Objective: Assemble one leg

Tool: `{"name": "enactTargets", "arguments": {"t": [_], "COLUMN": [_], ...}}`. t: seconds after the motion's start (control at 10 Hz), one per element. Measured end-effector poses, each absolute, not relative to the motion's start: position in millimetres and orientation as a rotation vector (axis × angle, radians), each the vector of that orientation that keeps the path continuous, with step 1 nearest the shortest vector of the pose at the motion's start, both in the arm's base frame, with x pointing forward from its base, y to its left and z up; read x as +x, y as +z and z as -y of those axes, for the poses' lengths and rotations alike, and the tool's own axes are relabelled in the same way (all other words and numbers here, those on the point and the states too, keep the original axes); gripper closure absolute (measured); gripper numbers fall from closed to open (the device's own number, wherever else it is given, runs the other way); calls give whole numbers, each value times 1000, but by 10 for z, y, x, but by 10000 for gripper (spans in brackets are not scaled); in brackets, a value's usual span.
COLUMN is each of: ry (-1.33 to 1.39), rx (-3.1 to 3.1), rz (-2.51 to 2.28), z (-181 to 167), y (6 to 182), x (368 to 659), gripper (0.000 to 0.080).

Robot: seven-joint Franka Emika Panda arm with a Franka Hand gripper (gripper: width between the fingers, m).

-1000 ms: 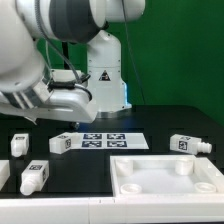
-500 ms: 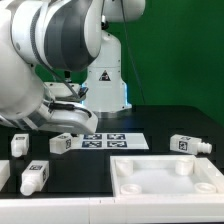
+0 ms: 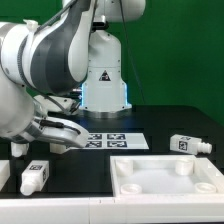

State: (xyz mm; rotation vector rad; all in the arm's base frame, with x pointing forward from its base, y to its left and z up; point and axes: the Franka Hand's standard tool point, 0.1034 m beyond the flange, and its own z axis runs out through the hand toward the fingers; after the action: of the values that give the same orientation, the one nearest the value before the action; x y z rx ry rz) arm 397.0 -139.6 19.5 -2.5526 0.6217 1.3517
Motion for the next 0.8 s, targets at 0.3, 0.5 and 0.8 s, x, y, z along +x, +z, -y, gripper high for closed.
{"name": "enactTargets", "arguments": {"t": [0.3, 0.5, 0.8], "ry": [1399, 1398, 1400], "rx": [-2534, -2542, -2541], "rz": [-647, -634, -634], "z": [1318, 1294, 1293], "y": [123, 125, 123], "x": [3873, 3886, 3883], "gripper": [151, 151, 414]}}
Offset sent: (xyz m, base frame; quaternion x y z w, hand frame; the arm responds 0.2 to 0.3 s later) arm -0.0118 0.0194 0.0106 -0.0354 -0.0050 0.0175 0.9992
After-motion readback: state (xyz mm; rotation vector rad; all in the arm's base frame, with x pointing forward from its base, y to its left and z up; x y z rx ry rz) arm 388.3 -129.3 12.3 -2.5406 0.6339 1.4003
